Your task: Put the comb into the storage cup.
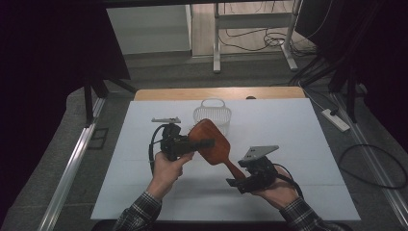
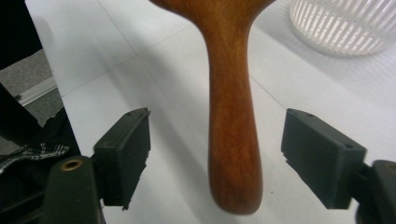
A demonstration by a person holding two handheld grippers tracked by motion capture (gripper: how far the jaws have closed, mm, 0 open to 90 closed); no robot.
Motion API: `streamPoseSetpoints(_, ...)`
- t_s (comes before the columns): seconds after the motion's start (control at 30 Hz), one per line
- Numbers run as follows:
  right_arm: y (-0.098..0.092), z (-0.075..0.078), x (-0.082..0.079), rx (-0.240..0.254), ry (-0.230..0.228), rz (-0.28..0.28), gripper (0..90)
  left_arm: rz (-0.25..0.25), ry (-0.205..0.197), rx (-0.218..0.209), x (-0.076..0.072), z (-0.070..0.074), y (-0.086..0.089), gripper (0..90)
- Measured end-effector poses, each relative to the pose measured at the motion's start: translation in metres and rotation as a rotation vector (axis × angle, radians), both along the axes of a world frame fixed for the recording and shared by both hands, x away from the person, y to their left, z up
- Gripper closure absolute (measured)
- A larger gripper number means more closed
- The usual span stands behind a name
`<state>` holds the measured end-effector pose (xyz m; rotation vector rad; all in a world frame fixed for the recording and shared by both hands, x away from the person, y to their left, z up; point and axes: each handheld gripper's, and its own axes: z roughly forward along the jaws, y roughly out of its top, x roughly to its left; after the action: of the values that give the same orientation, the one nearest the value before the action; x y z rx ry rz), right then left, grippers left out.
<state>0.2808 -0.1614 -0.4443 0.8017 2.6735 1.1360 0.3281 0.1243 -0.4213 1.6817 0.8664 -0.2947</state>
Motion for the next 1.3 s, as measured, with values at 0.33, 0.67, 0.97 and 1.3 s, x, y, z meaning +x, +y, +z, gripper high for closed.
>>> streamPoseSetpoints(0.33,-0.010,0.001,0.003,-0.006,0.032,-0.028,10.1,0.012,-0.034,0.068,0.001,0.006,-0.001,53.9)
streamPoseSetpoints(0.67,-0.020,-0.001,0.003,-0.024,0.021,-0.038,0.0,0.040,-0.061,0.109,0.006,0.012,0.004,53.9)
streamPoseSetpoints(0.97,-0.030,-0.002,0.000,-0.035,-0.005,-0.050,0.0,0.070,-0.070,0.126,0.013,0.020,0.014,54.0)
streamPoseSetpoints(1.3,-0.041,-0.004,-0.004,-0.080,-0.021,-0.076,0.0,0.101,-0.074,0.142,0.023,0.027,0.023,53.9)
